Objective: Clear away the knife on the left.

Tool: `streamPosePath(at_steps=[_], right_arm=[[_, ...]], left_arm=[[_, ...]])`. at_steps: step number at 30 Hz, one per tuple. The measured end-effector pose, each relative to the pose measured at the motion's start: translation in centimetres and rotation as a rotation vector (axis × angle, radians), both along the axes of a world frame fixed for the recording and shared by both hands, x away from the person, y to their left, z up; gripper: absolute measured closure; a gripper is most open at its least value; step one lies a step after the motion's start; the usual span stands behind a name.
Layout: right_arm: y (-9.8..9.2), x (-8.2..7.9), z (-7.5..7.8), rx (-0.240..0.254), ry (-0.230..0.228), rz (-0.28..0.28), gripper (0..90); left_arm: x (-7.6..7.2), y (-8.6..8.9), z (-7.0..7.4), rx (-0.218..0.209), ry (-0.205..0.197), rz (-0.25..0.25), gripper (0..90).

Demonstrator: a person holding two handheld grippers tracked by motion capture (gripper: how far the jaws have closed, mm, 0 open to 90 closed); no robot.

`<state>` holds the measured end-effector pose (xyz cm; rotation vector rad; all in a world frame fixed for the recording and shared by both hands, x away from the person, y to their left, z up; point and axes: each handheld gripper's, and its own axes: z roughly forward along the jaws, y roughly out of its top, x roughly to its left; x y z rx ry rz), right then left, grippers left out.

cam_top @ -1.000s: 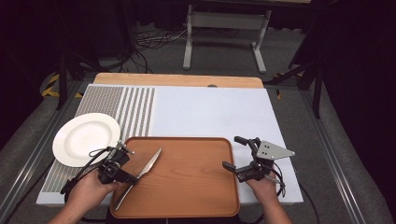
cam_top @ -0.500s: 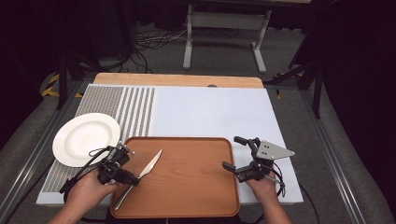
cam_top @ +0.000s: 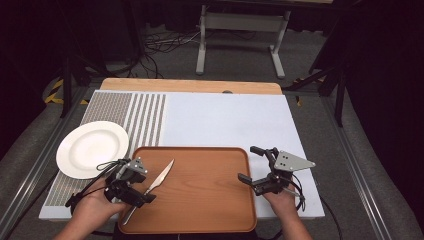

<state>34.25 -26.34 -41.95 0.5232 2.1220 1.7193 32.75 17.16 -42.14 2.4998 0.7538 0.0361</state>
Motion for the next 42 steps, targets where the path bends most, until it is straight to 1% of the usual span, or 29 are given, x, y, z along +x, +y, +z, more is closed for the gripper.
streamPosePath(at_steps=[1,2,3,4,5,6,7,8,9,10,11,12,14,18,20,21,23,24,39,42], right_arm=[[0.0,0.0,0.0,0.001,0.0,0.0,2.9],[0.0,0.0,0.0,0.002,0.001,0.0,2.9],[0.0,0.0,0.0,0.002,0.001,0.0,2.8],[0.0,0.0,0.0,0.001,0.002,0.002,2.9],[0.0,0.0,0.0,0.001,0.002,0.002,2.9],[0.0,0.0,0.0,-0.001,0.001,0.004,2.9],[0.0,0.0,0.0,-0.001,0.001,0.004,2.8],[0.0,0.0,0.0,-0.001,0.0,0.004,2.8],[0.0,0.0,0.0,-0.001,0.001,0.004,2.9],[0.0,0.0,0.0,0.0,0.001,0.002,2.9],[0.0,0.0,0.0,0.0,0.001,0.002,2.9],[0.0,0.0,0.0,0.0,0.001,0.001,2.8],[0.0,0.0,-0.1,-0.001,0.003,0.003,2.9],[0.0,0.0,-0.1,-0.003,0.002,0.004,2.8],[0.0,0.0,-0.1,-0.002,0.003,0.003,2.8],[0.0,0.0,-0.1,-0.001,0.004,0.002,2.9],[0.0,0.0,-0.1,-0.003,0.004,0.002,2.9],[0.0,0.0,-0.1,-0.003,0.004,0.003,2.9],[0.1,0.0,-0.1,-0.006,0.003,0.003,2.9],[0.1,0.0,-0.1,-0.006,0.004,0.002,2.8]], left_arm=[[-0.2,-0.3,0.0,-0.005,-0.016,-0.032,27.6],[-0.4,-0.6,0.1,-0.006,-0.029,-0.053,35.2],[-0.4,-0.6,0.1,-0.006,-0.029,-0.053,38.3],[-0.5,-0.7,0.1,-0.003,-0.035,-0.065,44.3],[-0.4,-0.8,0.1,0.002,-0.036,-0.075,44.3],[-0.4,-0.9,-0.1,0.007,-0.038,-0.071,57.2],[-0.4,-0.9,-0.1,0.018,-0.038,-0.074,62.2],[-0.4,-0.9,-0.1,0.018,-0.038,-0.074,70.2],[-0.4,-1.1,-0.3,0.028,-0.058,-0.084,79.9],[-0.4,-1.2,-0.4,0.038,-0.059,-0.091,88.5],[-0.4,-1.2,-0.4,0.038,-0.059,-0.091,90.0],[-0.4,-1.3,-0.5,0.043,-0.066,-0.091,90.0],[-0.2,-1.4,-0.7,0.052,-0.064,-0.086,90.0],[0.1,-1.6,-1.2,0.068,-0.057,-0.098,90.0],[0.1,-1.8,-1.4,0.094,-0.059,-0.106,90.0],[0.1,-1.8,-1.5,0.095,-0.054,-0.105,90.0],[0.1,-1.9,-1.7,0.111,-0.066,-0.11,90.0],[0.1,-1.9,-1.7,0.114,-0.059,-0.105,90.0],[0.2,-1.9,-1.8,0.121,-0.054,-0.103,90.0],[0.3,-1.7,-1.8,0.122,-0.046,-0.08,90.0]])
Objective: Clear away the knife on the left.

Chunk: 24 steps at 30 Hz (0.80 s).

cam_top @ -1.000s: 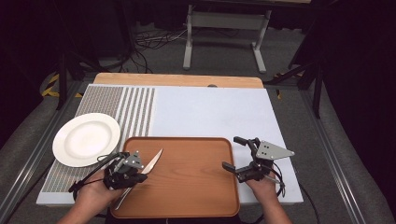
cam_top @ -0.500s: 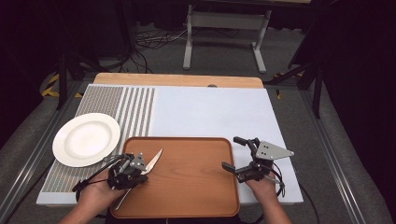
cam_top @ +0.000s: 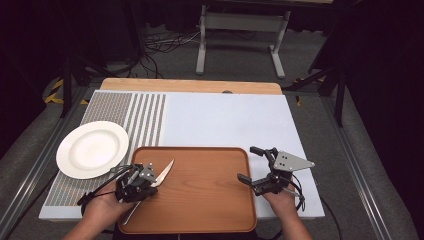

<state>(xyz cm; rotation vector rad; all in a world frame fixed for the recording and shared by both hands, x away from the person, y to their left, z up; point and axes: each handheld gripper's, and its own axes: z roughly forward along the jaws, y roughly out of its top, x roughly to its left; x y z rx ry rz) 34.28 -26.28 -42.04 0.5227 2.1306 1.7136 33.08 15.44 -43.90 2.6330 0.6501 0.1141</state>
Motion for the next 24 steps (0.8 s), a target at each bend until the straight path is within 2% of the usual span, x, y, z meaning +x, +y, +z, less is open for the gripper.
streamPosePath(at_steps=[6,24], right_arm=[[0.0,0.0,0.0,0.0,0.0,0.0,2.9],[0.0,0.1,-0.1,-0.005,0.0,-0.001,2.9]], left_arm=[[0.1,0.4,0.0,0.012,-0.005,0.019,90.0],[0.3,2.2,-0.1,0.004,-0.003,0.09,90.0]])
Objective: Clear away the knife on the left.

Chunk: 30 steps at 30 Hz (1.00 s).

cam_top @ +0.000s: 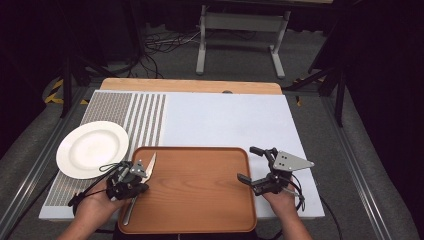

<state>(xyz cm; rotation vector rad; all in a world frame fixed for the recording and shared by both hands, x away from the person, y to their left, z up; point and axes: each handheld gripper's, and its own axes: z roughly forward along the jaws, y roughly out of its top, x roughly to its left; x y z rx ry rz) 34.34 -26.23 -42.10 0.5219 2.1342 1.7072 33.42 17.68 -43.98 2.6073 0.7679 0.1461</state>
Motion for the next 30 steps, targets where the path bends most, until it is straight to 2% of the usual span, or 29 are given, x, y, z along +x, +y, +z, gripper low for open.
streamPosePath(at_steps=[25,30], right_arm=[[0.1,0.0,0.0,-0.008,0.0,-0.002,2.9],[0.1,0.0,0.0,-0.008,0.0,0.0,2.9]], left_arm=[[-0.2,1.8,-0.1,-0.012,0.011,0.052,90.0],[-0.2,1.8,-0.1,-0.015,0.008,0.048,90.0]])
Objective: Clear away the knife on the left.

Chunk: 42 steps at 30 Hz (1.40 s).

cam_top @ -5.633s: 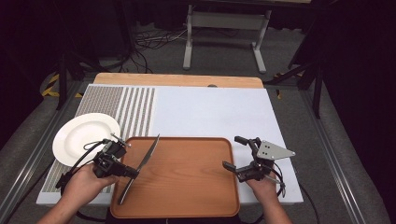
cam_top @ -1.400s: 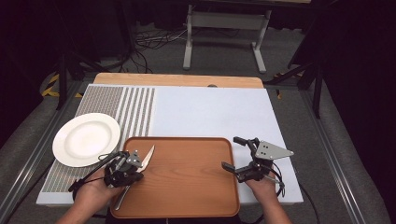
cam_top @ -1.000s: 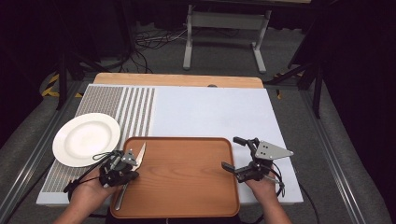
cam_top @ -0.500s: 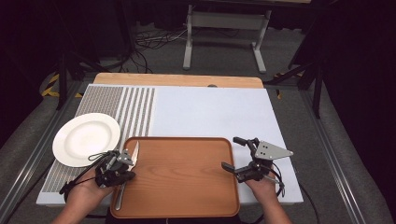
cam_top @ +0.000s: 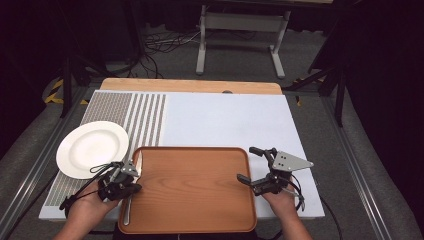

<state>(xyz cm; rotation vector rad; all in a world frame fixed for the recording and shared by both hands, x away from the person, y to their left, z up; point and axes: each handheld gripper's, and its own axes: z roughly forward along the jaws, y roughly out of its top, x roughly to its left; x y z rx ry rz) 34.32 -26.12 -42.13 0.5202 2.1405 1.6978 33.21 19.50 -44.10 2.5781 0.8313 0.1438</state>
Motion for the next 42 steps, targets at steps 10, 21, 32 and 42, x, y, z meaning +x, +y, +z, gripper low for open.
streamPosePath(at_steps=[10,21,32,42], right_arm=[[0.0,0.0,0.0,-0.003,-0.002,0.001,2.9],[0.0,0.0,0.0,0.0,-0.002,0.003,2.9],[0.0,0.0,0.0,0.001,-0.002,0.002,2.9],[-0.1,0.1,-0.1,-0.006,-0.002,-0.007,2.9]], left_arm=[[0.0,-0.3,1.1,-0.1,-0.079,-0.035,51.1],[-0.3,0.3,2.8,-0.228,-0.184,-0.046,9.1],[-0.7,2.1,4.3,-0.43,-0.351,-0.045,1.6],[-1.0,3.8,3.3,-0.615,-0.468,-0.036,0.5]])
